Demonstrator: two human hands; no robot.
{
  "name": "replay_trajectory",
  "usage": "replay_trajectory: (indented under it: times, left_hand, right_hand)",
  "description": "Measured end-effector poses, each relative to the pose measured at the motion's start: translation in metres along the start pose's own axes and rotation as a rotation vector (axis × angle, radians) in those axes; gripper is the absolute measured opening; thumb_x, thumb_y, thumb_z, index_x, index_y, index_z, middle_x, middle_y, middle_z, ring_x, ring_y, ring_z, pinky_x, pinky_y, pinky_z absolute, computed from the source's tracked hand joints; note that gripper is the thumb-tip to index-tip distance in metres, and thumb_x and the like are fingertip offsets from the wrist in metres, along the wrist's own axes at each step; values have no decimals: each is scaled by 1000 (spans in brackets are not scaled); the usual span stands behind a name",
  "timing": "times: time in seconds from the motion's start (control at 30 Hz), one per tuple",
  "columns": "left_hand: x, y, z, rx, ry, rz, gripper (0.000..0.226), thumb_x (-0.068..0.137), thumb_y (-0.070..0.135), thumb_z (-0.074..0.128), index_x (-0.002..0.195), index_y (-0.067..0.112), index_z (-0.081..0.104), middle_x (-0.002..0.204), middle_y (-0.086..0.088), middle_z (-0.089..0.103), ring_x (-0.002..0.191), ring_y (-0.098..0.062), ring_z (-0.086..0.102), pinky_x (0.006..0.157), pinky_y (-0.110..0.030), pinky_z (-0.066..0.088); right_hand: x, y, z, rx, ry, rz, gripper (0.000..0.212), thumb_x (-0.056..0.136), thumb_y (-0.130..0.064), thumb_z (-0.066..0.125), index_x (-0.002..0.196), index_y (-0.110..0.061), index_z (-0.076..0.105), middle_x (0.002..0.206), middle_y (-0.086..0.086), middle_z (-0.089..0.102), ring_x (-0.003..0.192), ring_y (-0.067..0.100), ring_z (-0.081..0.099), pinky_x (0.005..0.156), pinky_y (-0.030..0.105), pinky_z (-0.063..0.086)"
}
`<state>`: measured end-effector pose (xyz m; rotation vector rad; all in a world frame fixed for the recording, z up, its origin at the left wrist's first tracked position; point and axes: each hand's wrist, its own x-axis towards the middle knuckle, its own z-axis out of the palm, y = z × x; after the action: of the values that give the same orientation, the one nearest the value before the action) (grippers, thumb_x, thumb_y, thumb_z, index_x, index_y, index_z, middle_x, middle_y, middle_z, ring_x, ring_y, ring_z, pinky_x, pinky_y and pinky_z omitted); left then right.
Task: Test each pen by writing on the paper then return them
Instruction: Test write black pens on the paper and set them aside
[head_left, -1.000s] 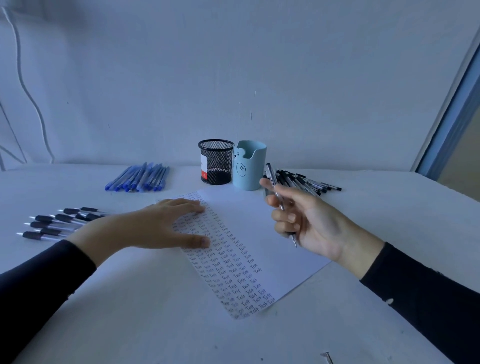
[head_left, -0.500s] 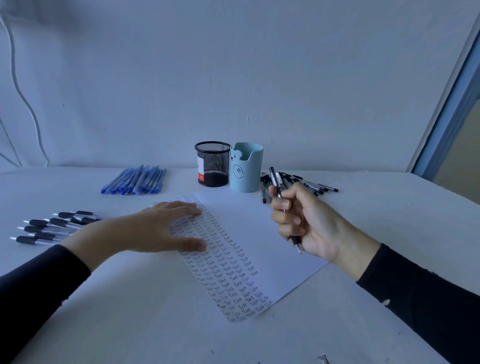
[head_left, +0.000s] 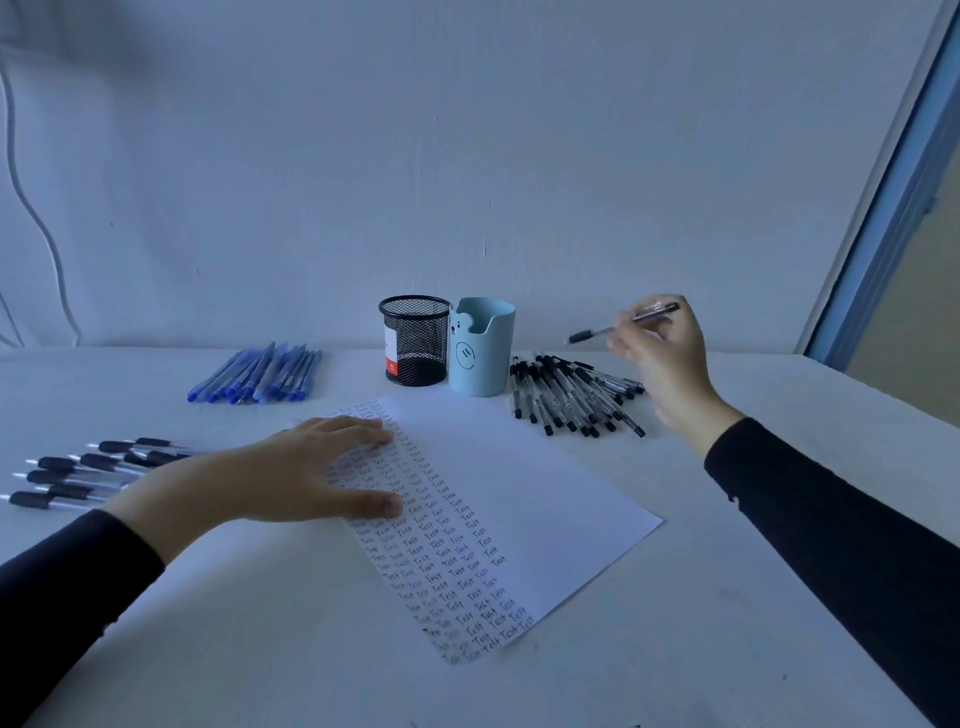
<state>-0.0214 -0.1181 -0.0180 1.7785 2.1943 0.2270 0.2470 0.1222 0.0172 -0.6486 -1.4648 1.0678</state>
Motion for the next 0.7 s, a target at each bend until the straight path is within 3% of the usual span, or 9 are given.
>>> replay_trajectory:
  times: [0.13,0.27,0.37,0.5,0.57,0.7]
  left_hand:
    - [0,-1,0,5,-10,-1,111,45,101,40,144,52,26,155,26,17,146,-6,10,121,-44,12]
    - [0,1,0,5,-9,3,111,46,100,40,144,50,27,155,26,18,145,-5,11,121,-41,12]
    - [0,2,-1,11,-14,2,110,47,98,40,144,50,26,155,26,18,145,-6,12,120,-41,12]
    - [-1,2,-1,7,-14,1,109,48,98,41,145,50,26,155,25,18,145,-7,12,120,-41,13]
    - [-1,2,-1,5,-8,5,108,48,97,42,144,51,26,155,24,18,145,-7,12,121,-42,13]
    - [-1,2,-1,-9,-10,3,108,48,97,42,144,51,26,155,24,18,145,-8,14,121,-44,15]
  right_hand:
    - [4,31,-10,-230,60,0,25,83,-2,66,82,-25,56,87,-4,61,91,19,64,80,34,57]
    - [1,42,-13,-470,24,12,10,85,-10,69,89,-16,61,90,-9,62,84,6,59,70,19,44]
    - [-4,48,-12,-623,-24,49,5,84,-20,71,82,-20,67,83,-14,64,88,12,62,80,29,49]
    - [-7,48,-8,-770,-84,25,17,87,-34,68,70,-33,64,77,-20,64,90,17,64,89,39,49]
    - [-8,48,-8,-860,-77,-44,19,88,-37,64,70,-34,67,84,-16,67,96,22,61,88,39,45]
    - [-11,49,-4,-994,-106,-139,18,93,-32,58,92,-27,75,109,-3,64,104,27,53,83,34,31]
